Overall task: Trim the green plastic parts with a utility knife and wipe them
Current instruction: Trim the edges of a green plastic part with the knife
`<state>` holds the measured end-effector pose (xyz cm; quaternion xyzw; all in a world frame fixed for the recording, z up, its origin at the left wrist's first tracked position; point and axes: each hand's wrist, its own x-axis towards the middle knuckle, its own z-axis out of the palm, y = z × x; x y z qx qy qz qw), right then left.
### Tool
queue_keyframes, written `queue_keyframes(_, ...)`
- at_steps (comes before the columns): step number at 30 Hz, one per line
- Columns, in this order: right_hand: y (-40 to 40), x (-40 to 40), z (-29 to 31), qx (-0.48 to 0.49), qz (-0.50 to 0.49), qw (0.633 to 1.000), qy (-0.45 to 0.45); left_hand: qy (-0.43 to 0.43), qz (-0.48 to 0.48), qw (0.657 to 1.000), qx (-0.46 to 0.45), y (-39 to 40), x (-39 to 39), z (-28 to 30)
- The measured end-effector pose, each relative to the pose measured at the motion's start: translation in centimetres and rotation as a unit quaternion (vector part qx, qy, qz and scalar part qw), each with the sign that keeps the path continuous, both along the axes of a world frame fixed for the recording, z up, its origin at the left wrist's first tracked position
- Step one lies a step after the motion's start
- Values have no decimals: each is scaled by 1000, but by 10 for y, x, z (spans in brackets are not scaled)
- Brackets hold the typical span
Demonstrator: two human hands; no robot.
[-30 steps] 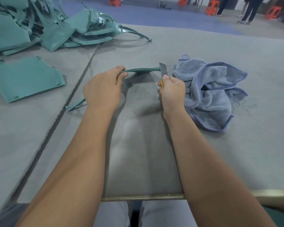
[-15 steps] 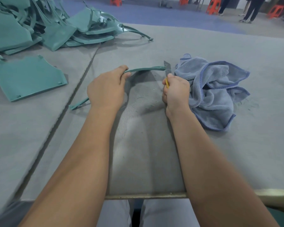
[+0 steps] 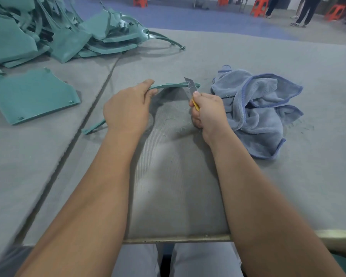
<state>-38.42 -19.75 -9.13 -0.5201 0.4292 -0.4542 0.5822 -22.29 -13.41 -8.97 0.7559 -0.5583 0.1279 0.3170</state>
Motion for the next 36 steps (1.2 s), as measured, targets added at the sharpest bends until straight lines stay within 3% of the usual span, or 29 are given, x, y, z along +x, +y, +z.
queue_keyframes(5, 4, 4, 0, -21, 39, 998, 50, -25, -21, 999, 23, -4, -8, -2)
queue_keyframes(11, 3, 3, 2, 2, -79, 993, -87, -41, 33, 998, 32, -6, -9, 0)
queue_keyframes(19, 5, 12, -2, -56, -112, 992, 18, -27, 6, 995, 92, -12, -9, -7)
queue_keyframes(21, 8, 14, -2, -94, -104, 986, 92, -33, 15, 996, 86, -12, -10, -7)
queue_keyframes(26, 17, 17, -7, -293, -89, 895, 323, -34, 24, 996, 76, -13, -13, -9)
queue_keyframes(32, 23, 14, -5, -396, -126, 805, 423, 45, 1, 999, -7, -12, -11, -6)
queue_keyframes(36, 26, 15, -3, -425, -89, 779, 453, 31, 29, 999, -7, -13, -9, -7)
